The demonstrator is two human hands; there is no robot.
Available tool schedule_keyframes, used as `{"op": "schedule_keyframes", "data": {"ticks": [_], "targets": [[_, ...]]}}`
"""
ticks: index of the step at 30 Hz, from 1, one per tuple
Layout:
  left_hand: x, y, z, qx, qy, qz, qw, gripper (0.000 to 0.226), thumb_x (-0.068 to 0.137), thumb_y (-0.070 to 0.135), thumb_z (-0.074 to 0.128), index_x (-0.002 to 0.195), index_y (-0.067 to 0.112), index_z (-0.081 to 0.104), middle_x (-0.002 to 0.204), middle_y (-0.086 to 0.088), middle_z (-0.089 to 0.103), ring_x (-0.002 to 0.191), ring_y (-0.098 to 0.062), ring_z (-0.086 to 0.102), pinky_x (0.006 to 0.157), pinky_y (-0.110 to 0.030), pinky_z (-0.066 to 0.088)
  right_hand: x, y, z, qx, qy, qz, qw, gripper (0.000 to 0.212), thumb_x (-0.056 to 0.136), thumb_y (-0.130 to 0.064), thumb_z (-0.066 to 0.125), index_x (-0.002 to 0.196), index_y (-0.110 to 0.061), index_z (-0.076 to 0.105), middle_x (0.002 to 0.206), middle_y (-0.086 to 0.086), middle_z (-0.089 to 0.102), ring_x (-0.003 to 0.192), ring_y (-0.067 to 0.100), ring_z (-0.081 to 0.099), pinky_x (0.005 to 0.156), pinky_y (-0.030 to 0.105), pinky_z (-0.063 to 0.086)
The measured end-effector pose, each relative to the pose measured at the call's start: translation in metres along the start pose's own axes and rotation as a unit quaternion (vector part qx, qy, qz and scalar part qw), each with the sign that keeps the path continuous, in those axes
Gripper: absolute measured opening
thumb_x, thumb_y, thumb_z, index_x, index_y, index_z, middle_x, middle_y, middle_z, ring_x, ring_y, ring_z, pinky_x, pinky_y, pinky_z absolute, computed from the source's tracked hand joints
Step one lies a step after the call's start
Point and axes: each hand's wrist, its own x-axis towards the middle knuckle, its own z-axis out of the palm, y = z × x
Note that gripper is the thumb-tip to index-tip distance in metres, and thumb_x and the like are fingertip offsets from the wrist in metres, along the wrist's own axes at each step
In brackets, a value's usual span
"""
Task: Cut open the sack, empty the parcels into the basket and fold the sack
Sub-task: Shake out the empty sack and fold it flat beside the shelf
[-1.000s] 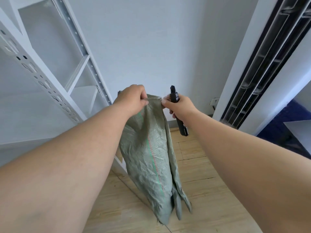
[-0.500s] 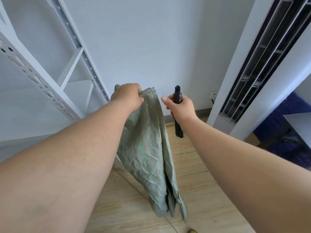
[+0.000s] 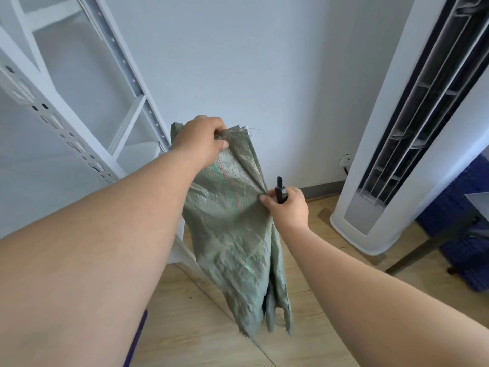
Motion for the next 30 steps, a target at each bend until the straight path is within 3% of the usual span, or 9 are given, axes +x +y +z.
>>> {"op": "schedule_keyframes", "data": {"ticks": [5, 8, 11, 14, 18, 24, 26, 28, 30], "targets": [[0.006, 0.002, -0.015, -0.016, 0.049, 0.022, 0.998, 0.021, 0.085, 0.026, 0.07, 0.105, 0.024, 0.064, 0.107, 0.0, 0.058, 0.097, -0.022, 0.053, 0.08, -0.03, 0.039, -0.002, -0.01, 0.008, 0.039, -0.049, 0.018, 0.998, 0.017, 0.08, -0.023, 0.077, 0.084, -0.021, 0.061, 0.078, -0.008, 0.06, 0.077, 0.013, 0.057, 0.071, 0.025, 0.045], [-0.003, 0.005, -0.014, 0.104, 0.144, 0.043, 0.983, 0.053, 0.081, 0.025, 0.072, 0.129, 0.024, 0.049, 0.132, -0.003, 0.044, 0.122, -0.027, 0.041, 0.1, -0.04, 0.034, 0.004, -0.027, 0.012, 0.053, -0.041, 0.05, 0.997, 0.024, 0.077, -0.022, 0.079, 0.092, -0.019, 0.061, 0.081, -0.005, 0.063, 0.074, 0.017, 0.063, 0.074, 0.033, 0.055], [-0.032, 0.005, 0.01, 0.078, 0.13, 0.022, 0.988, 0.033, 0.086, 0.03, 0.066, 0.115, 0.022, 0.053, 0.113, -0.001, 0.054, 0.105, -0.025, 0.053, 0.077, -0.037, 0.043, 0.013, -0.046, 0.004, 0.112, -0.076, 0.123, 0.983, 0.024, 0.078, -0.012, 0.078, 0.095, -0.012, 0.061, 0.078, 0.004, 0.062, 0.053, 0.014, 0.057, 0.05, 0.024, 0.051], [-0.07, -0.002, 0.05, 0.081, 0.102, -0.021, 0.991, 0.029, 0.087, 0.029, 0.066, 0.112, 0.02, 0.056, 0.113, -0.003, 0.053, 0.105, -0.025, 0.054, 0.071, -0.037, 0.045, 0.022, -0.063, -0.009, 0.017, -0.109, 0.108, 0.988, 0.016, 0.078, -0.012, 0.077, 0.086, -0.015, 0.063, 0.071, 0.004, 0.059, 0.051, 0.015, 0.052, 0.053, 0.026, 0.049], [-0.086, -0.006, 0.071, -0.069, 0.216, -0.159, 0.961, 0.053, 0.077, 0.024, 0.078, 0.118, 0.016, 0.046, 0.123, -0.007, 0.044, 0.112, -0.026, 0.05, 0.08, -0.036, 0.048, 0.019, -0.075, -0.014, -0.071, -0.146, 0.077, 0.984, 0.013, 0.082, -0.011, 0.068, 0.075, -0.01, 0.056, 0.063, 0.004, 0.063, 0.044, 0.015, 0.044, 0.047, 0.022, 0.043], [-0.085, -0.004, 0.082, -0.188, 0.319, -0.152, 0.916, 0.075, 0.072, 0.03, 0.079, 0.133, 0.011, 0.04, 0.137, -0.01, 0.037, 0.127, -0.026, 0.04, 0.101, -0.035, 0.044, 0.014, -0.08, -0.011, 0.001, -0.118, 0.121, 0.986, 0.011, 0.086, -0.008, 0.061, 0.076, -0.006, 0.057, 0.071, 0.01, 0.072, 0.036, 0.012, 0.04, 0.045, 0.021, 0.04], [-0.1, -0.002, 0.097, -0.24, 0.213, -0.154, 0.935, 0.072, 0.073, 0.044, 0.077, 0.129, 0.014, 0.045, 0.129, -0.005, 0.046, 0.119, -0.023, 0.049, 0.095, -0.038, 0.047, 0.014, -0.085, -0.012, 0.003, -0.104, 0.108, 0.989, 0.012, 0.083, -0.007, 0.062, 0.072, -0.006, 0.057, 0.075, 0.011, 0.074, 0.041, 0.014, 0.041, 0.048, 0.024, 0.041], [-0.117, 0.003, 0.115, -0.246, -0.002, -0.151, 0.957, 0.073, 0.074, 0.056, 0.071, 0.133, 0.019, 0.046, 0.129, 0.001, 0.053, 0.118, -0.02, 0.054, 0.093, -0.036, 0.047, 0.015, -0.094, -0.014, 0.003, -0.096, 0.098, 0.991, 0.015, 0.081, -0.007, 0.063, 0.066, -0.007, 0.058, 0.073, 0.01, 0.074, 0.042, 0.014, 0.042, 0.048, 0.024, 0.042], [-0.125, 0.004, 0.133, -0.208, -0.099, -0.166, 0.959, 0.069, 0.08, 0.05, 0.068, 0.137, 0.019, 0.044, 0.133, 0.001, 0.055, 0.118, -0.022, 0.056, 0.093, -0.037, 0.048, 0.015, -0.105, -0.017, 0.016, -0.105, 0.089, 0.99, 0.015, 0.08, -0.008, 0.064, 0.067, -0.006, 0.058, 0.067, 0.009, 0.073, 0.04, 0.014, 0.041, 0.047, 0.021, 0.041]]}}
